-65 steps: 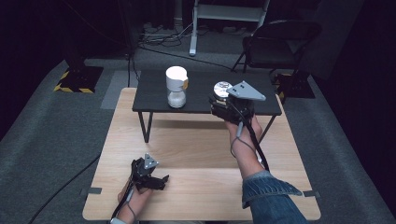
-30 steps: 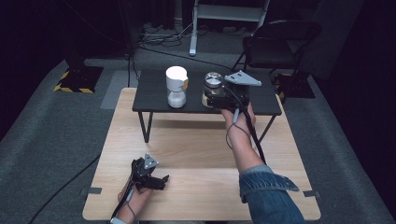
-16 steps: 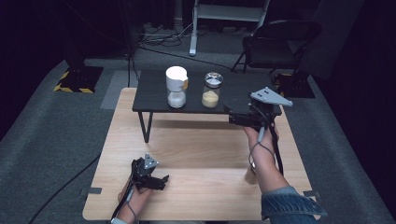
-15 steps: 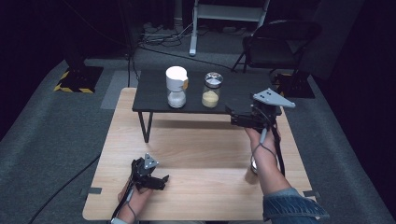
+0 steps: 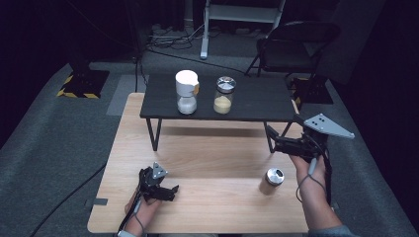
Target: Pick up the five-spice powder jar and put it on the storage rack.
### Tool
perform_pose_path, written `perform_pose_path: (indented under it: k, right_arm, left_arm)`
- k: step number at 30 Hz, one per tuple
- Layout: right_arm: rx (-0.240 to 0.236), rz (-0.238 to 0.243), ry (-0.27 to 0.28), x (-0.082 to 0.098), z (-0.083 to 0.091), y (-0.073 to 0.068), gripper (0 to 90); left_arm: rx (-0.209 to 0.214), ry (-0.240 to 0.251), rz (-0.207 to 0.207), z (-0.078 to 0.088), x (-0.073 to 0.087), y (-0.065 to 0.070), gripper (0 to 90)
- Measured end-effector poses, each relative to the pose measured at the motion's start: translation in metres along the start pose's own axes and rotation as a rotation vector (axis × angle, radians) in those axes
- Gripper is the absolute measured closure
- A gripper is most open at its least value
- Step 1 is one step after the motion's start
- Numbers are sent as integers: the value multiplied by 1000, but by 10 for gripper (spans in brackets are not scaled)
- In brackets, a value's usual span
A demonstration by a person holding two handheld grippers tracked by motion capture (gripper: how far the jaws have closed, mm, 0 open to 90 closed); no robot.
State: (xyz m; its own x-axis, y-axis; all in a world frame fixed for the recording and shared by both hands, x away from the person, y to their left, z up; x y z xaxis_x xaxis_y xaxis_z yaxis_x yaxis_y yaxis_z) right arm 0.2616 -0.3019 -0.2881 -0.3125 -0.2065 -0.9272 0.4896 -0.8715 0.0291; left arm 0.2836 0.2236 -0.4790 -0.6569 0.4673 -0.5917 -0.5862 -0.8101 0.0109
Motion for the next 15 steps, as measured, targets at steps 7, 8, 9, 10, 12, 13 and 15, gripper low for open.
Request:
perform_pose_path:
  k: [7, 8, 9, 10, 12, 13, 15]
  right_arm:
    - [18, -2, -7, 13, 19, 4, 32]
    - [20, -2, -7, 14, 21, 5, 31]
    - [19, -6, -7, 16, 23, 6, 32]
    - [21, -10, -7, 17, 24, 7, 32]
    - [25, -16, -12, 19, 25, 8, 32]
    - [23, -20, -14, 21, 25, 9, 32]
    - [25, -23, -21, 23, 25, 10, 32]
  left_arm:
    - [0, 0, 0, 0, 0, 0, 3]
    - [0, 0, 0, 0, 0, 0, 3]
    - [0, 0, 0, 0, 0, 0, 3]
    - [0, 0, 0, 0, 0, 0, 3]
    - [0, 0, 2, 0, 0, 0, 3]
    - [0, 0, 0, 0, 0, 0, 3]
    - [0, 0, 0, 0, 0, 0, 3]
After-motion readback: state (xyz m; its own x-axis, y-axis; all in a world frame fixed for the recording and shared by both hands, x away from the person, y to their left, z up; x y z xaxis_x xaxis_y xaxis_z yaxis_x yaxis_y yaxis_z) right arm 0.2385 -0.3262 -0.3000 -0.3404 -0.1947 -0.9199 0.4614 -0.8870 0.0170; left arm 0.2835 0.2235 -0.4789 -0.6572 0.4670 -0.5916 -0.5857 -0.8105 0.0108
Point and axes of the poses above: each handheld gripper's, and its own axes: z roughly backward along the jaws, x roughly out of its underside, y roughly to its right, the point moved 3 cm from there along -z, roughly forward along the jaws, and after that the axes turned 7 degrees about -y, right-handed, at the moved point
